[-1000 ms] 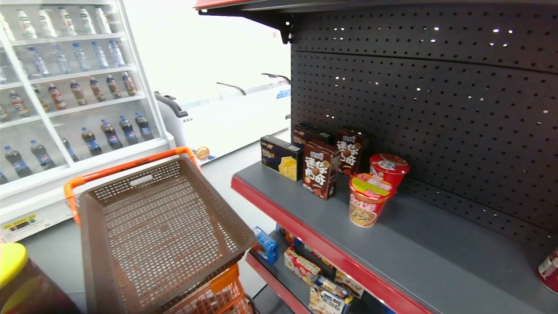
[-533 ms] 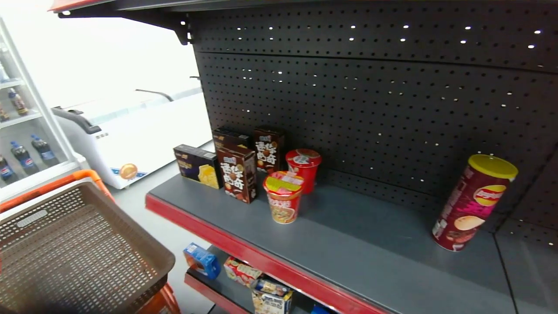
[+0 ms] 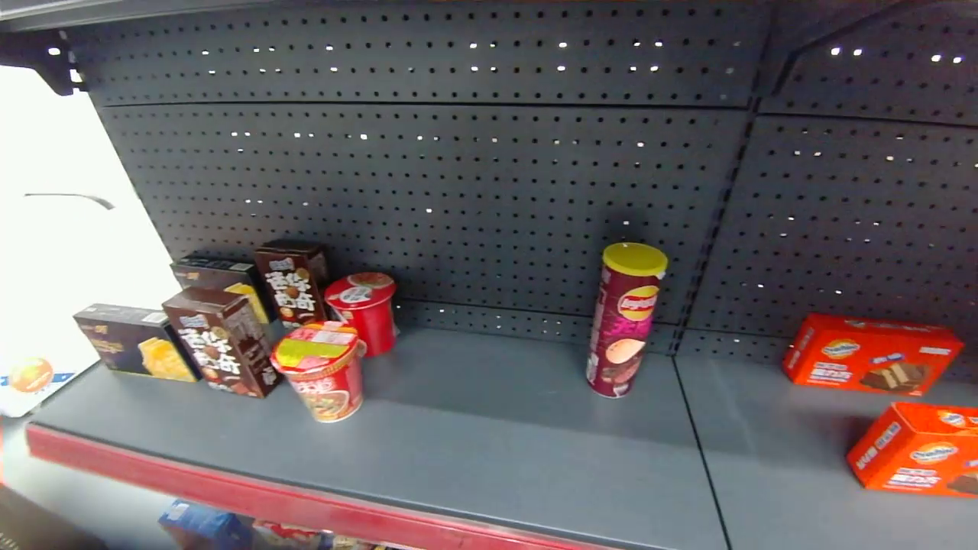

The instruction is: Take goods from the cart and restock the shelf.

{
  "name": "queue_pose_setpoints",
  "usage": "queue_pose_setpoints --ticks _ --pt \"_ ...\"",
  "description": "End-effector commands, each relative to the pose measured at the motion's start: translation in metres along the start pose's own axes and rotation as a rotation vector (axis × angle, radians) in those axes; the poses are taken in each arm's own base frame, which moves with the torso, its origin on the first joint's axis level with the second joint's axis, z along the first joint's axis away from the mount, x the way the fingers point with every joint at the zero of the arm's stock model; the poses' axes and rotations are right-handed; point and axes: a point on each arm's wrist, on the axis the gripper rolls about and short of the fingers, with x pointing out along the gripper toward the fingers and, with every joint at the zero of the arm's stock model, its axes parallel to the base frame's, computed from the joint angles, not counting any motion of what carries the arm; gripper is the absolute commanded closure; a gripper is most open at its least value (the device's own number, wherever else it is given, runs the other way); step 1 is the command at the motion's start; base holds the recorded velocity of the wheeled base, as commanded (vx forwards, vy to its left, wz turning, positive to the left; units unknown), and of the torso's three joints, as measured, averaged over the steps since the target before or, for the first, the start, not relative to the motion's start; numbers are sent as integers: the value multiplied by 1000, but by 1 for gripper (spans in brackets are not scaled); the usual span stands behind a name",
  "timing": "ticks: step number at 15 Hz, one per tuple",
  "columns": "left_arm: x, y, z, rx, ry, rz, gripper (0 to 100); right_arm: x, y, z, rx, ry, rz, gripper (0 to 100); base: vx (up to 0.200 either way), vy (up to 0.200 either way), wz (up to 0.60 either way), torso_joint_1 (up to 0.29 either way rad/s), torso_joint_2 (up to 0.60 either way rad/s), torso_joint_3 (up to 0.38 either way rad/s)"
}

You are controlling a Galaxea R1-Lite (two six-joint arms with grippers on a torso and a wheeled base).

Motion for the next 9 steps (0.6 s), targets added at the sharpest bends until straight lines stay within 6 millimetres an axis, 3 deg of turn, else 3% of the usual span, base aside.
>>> queue_pose_setpoints --ticks 1,8,9 --pt "-1 0 1 -15 -11 3 100 0 0 0 0 0 0 0 0 0 0 0 0 0" --pt "-12 2 25 -38 -110 54 100 0 -1 0 28 -2 -46 0 0 0 0 0 0 0" --pt "-17 2 38 -40 -148 64 100 -2 2 37 13 -47 135 0 0 0 0 0 0 0"
